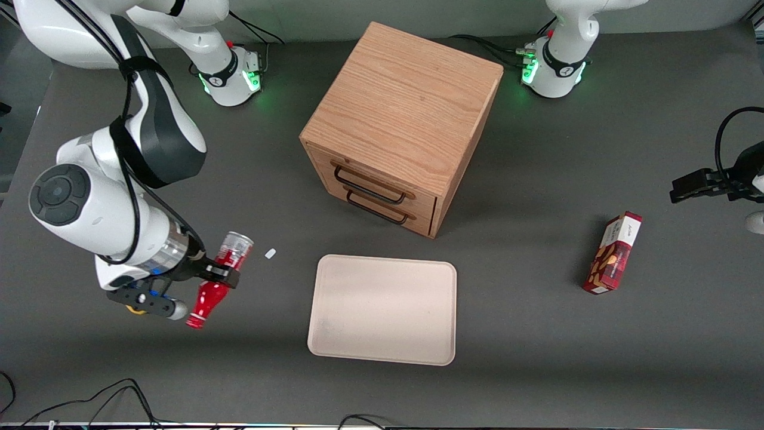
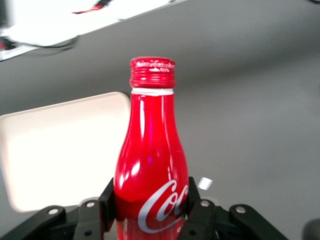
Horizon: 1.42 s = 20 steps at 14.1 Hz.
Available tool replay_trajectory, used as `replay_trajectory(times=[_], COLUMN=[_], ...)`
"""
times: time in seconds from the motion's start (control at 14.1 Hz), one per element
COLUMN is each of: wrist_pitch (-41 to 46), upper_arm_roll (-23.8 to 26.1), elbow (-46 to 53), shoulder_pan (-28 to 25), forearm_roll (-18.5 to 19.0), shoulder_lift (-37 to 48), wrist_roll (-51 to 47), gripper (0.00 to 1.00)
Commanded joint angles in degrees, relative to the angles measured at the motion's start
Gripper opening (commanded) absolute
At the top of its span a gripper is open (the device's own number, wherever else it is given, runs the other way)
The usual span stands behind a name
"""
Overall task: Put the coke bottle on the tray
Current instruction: 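Carry the upright bottle over the cream tray with the right gripper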
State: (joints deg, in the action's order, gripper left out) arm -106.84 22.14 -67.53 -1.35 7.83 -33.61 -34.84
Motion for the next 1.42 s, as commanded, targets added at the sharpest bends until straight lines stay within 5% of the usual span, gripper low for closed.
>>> replay_trajectory(times=[0.0,0.42,0.64,0.92,1.06,1.13,1.35], wrist_pitch=[-1.5,-10.0,-19.2,-22.7,-23.1,-23.2,-26.7], upper_arm_roll=[3.0,1.8,-0.6,-1.1,-1.1,-1.1,-1.2], elbow=[11.7,11.2,8.3,7.6,7.5,7.5,5.3], shoulder_pan=[-2.6,-7.2,-9.5,-9.5,-9.5,-9.5,-9.5], forearm_roll=[-0.1,1.0,7.9,8.3,8.3,8.3,8.8], shoulder_lift=[-11.0,-21.9,-26.2,-28.7,-29.1,-29.1,-29.1], wrist_roll=[5.5,5.9,1.2,1.2,1.1,0.7,-0.1], gripper=[0.00,0.00,0.00,0.03,0.16,0.51,1.00])
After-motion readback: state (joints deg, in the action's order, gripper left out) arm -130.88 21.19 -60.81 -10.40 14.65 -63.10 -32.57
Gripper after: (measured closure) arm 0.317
